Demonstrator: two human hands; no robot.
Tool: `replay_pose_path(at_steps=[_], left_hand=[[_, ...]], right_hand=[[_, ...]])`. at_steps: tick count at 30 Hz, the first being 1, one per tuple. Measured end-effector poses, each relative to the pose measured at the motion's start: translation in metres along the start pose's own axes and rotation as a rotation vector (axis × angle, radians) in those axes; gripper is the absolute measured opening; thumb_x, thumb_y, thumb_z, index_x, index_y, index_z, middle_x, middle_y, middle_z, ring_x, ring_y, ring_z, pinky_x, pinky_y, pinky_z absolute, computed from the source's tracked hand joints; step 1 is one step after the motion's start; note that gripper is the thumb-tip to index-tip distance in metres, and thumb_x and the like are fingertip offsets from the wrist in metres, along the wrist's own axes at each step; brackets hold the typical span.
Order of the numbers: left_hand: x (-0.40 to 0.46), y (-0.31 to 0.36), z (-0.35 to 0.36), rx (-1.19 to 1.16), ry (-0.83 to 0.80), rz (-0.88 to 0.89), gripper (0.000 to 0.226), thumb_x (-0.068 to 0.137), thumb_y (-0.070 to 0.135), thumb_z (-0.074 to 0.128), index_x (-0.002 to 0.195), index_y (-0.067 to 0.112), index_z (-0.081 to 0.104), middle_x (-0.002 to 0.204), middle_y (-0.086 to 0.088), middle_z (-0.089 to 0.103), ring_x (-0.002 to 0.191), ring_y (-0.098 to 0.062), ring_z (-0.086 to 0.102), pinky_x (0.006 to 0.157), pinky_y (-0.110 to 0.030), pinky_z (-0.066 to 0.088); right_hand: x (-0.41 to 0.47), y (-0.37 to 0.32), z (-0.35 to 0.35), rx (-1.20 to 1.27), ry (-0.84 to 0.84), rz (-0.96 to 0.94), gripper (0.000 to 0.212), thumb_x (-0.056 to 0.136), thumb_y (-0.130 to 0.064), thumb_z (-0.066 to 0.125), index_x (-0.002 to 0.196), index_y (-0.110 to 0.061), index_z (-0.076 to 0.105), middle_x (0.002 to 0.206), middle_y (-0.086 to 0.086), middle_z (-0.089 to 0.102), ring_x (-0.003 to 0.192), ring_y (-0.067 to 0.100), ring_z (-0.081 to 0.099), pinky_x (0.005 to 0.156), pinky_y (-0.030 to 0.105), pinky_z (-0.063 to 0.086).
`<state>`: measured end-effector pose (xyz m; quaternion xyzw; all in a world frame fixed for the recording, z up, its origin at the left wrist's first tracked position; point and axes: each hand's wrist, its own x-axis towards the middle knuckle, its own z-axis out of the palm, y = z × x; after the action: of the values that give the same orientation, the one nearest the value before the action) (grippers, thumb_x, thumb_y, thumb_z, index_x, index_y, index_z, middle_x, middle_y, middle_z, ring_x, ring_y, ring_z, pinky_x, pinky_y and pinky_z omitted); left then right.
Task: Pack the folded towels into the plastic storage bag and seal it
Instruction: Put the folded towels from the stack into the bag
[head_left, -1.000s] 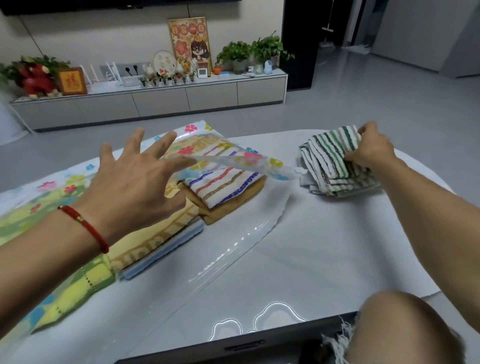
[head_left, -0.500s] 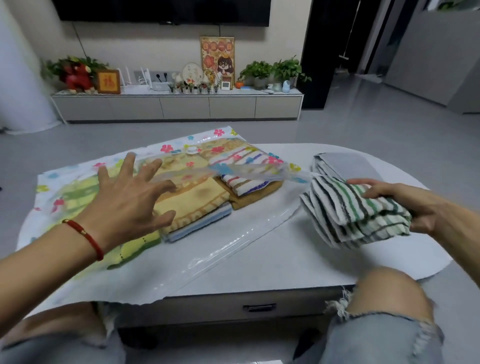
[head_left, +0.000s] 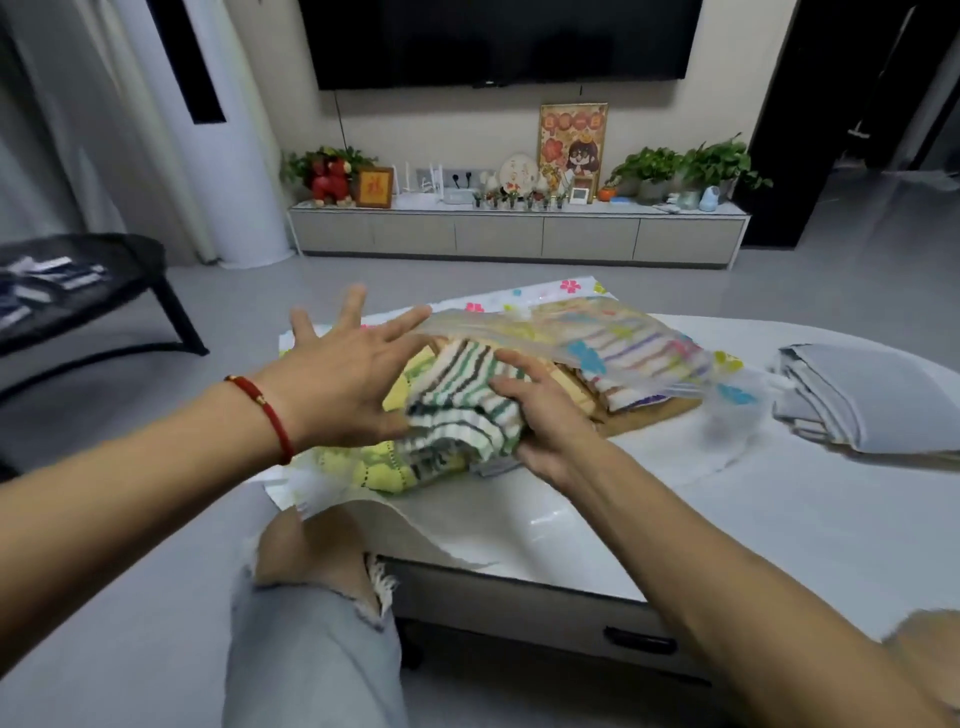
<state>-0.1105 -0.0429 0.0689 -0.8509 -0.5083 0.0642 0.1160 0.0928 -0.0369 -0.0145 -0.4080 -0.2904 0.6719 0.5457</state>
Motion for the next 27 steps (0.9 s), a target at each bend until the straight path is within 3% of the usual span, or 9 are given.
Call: replay_pose_path(at_steps=[2, 4, 8, 12, 15, 19, 21, 24, 27], left_hand=[[-0.002, -0.003, -0.008, -0.014, -0.005, -0.013, 0.089, 0.08, 0.057, 0.058, 0.151, 0.038, 0.008, 0.163, 0.017, -0.008, 0.148, -0.042, -0.006, 0.101, -0.082, 0.015], [-0.002, -0.005, -0.011, -0.012, -0.008, -0.023, 0.088, 0.08, 0.059, 0.054, 0.152, 0.037, 0.008, 0.162, 0.018, -0.01, 0.148, -0.042, -0.007, 0.101, -0.081, 0.016], [-0.003, -0.004, -0.009, -0.007, -0.036, -0.038, 0.089, 0.08, 0.057, 0.054, 0.153, 0.039, 0.005, 0.161, 0.021, -0.013, 0.148, -0.039, -0.011, 0.102, -0.082, 0.013], [-0.003, -0.004, -0.003, -0.016, -0.028, -0.033, 0.087, 0.083, 0.06, 0.053, 0.153, 0.039, 0.006, 0.161, 0.022, -0.014, 0.148, -0.038, -0.012, 0.103, -0.081, 0.012], [0.0, -0.001, 0.001, -0.021, -0.036, -0.034, 0.09, 0.076, 0.072, 0.038, 0.153, 0.038, 0.007, 0.161, 0.021, -0.014, 0.149, -0.037, -0.012, 0.104, -0.081, 0.012], [0.001, 0.007, 0.012, -0.002, -0.015, -0.037, 0.082, 0.083, 0.062, 0.048, 0.153, 0.036, 0.015, 0.162, 0.017, -0.013, 0.148, -0.037, -0.013, 0.106, -0.078, 0.014], [0.003, 0.012, 0.015, -0.015, 0.018, -0.029, 0.079, 0.082, 0.063, 0.043, 0.152, 0.036, 0.02, 0.163, 0.015, -0.011, 0.148, -0.038, -0.014, 0.106, -0.077, 0.015], [0.011, 0.022, 0.016, -0.046, 0.074, 0.002, 0.079, 0.076, 0.067, 0.034, 0.149, 0.037, 0.026, 0.164, 0.013, -0.007, 0.147, -0.039, -0.017, 0.104, -0.079, 0.015], [0.027, 0.039, 0.017, -0.04, 0.122, 0.043, 0.066, 0.084, 0.055, 0.05, 0.146, 0.039, 0.032, 0.164, 0.008, -0.006, 0.147, -0.04, -0.018, 0.104, -0.08, 0.017]], right_hand=[[0.026, 0.025, 0.035, 0.142, 0.071, -0.085, 0.033, 0.101, -0.003, 0.057, 0.13, -0.019, 0.056, 0.122, 0.021, 0.069, 0.103, 0.034, 0.072, 0.09, 0.05, 0.061], [0.041, 0.06, 0.055, -0.022, 0.144, -0.09, 0.041, 0.098, -0.015, 0.065, 0.135, -0.025, 0.053, 0.13, 0.016, 0.066, 0.115, 0.033, 0.067, 0.1, 0.051, 0.057], [0.047, 0.119, 0.063, -0.437, 0.118, 0.125, 0.052, 0.098, -0.024, 0.067, 0.147, -0.023, 0.049, 0.142, 0.012, 0.059, 0.12, 0.034, 0.064, 0.097, 0.05, 0.058], [0.05, 0.126, 0.063, -0.401, 0.133, 0.029, 0.047, 0.093, -0.029, 0.074, 0.138, -0.027, 0.058, 0.143, 0.005, 0.059, 0.124, 0.03, 0.063, 0.101, 0.05, 0.056], [0.048, 0.126, 0.057, -0.47, 0.037, 0.086, 0.049, 0.094, -0.031, 0.073, 0.14, -0.023, 0.058, 0.144, 0.012, 0.061, 0.124, 0.037, 0.063, 0.102, 0.052, 0.055], [0.038, 0.107, 0.035, -0.883, -0.11, -0.005, 0.061, 0.092, -0.055, 0.06, 0.148, -0.03, 0.052, 0.143, 0.007, 0.064, 0.108, 0.031, 0.07, 0.09, 0.043, 0.059], [0.033, 0.097, 0.022, -1.035, -0.064, -0.124, 0.055, 0.092, -0.049, 0.057, 0.144, -0.031, 0.056, 0.142, 0.002, 0.065, 0.113, 0.027, 0.068, 0.094, 0.041, 0.057], [0.021, 0.082, -0.003, -1.061, -0.049, -0.173, 0.036, 0.094, -0.033, 0.056, 0.125, -0.026, 0.071, 0.113, 0.005, 0.077, 0.087, 0.02, 0.072, 0.082, 0.038, 0.059], [0.002, 0.055, -0.041, -1.12, -0.117, -0.149, 0.029, 0.094, -0.028, 0.056, 0.114, -0.023, 0.077, 0.085, 0.002, 0.079, 0.062, 0.013, 0.066, 0.071, 0.038, 0.061]])
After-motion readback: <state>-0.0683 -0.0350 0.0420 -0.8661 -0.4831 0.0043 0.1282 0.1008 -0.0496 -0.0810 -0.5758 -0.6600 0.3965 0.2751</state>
